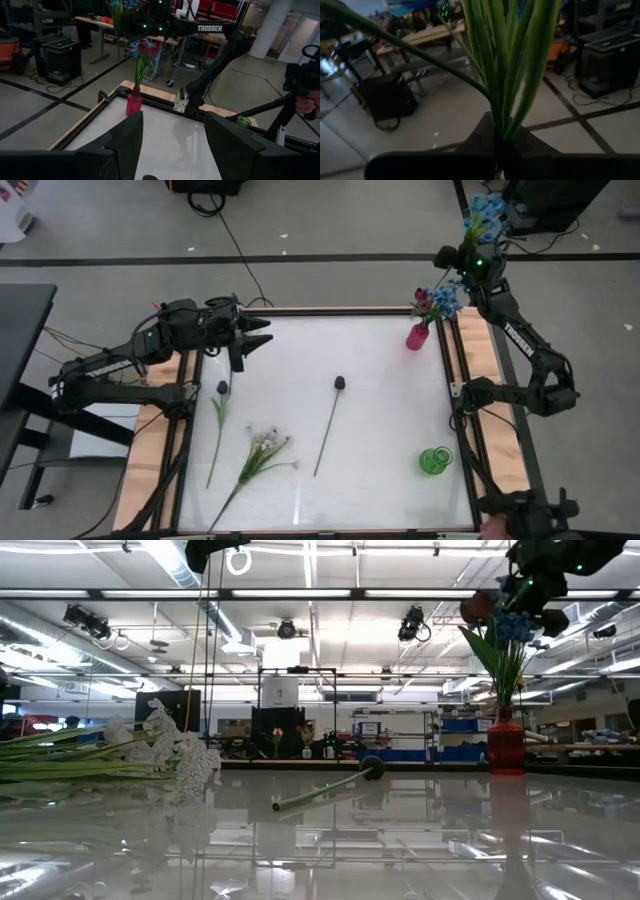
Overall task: Sort flowers into vase by color
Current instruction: Put the blue flowers into the red vase
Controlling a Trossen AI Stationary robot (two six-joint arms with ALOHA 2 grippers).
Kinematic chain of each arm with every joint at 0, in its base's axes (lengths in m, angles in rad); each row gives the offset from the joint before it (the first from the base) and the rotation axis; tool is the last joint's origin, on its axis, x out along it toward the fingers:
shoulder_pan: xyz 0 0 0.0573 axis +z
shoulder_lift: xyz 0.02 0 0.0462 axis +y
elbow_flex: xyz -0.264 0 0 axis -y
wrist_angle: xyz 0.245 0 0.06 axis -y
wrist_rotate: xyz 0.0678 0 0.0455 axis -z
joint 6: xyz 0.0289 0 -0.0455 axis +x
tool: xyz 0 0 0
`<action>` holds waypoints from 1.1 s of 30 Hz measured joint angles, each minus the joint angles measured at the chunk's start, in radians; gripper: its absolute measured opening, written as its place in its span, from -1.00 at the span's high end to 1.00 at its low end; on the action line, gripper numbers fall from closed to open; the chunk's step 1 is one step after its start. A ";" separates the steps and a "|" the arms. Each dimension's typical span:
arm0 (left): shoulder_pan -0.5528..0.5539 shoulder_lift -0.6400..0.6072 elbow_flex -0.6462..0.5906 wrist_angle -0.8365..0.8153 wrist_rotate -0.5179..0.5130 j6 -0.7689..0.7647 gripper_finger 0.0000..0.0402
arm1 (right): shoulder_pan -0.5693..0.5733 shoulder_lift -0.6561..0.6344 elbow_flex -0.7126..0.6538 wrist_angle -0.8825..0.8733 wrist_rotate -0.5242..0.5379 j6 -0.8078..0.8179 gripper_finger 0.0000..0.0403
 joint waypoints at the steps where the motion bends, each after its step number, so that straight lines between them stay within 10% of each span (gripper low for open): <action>1: 0.000 0.000 0.000 -0.001 0.000 0.000 -0.08 | 0.004 0.001 -0.003 -0.011 -0.002 0.001 0.94; 33: 0.000 0.000 0.000 0.000 0.000 0.004 -0.08 | 0.079 -0.001 -0.053 -0.243 -0.411 -0.204 0.94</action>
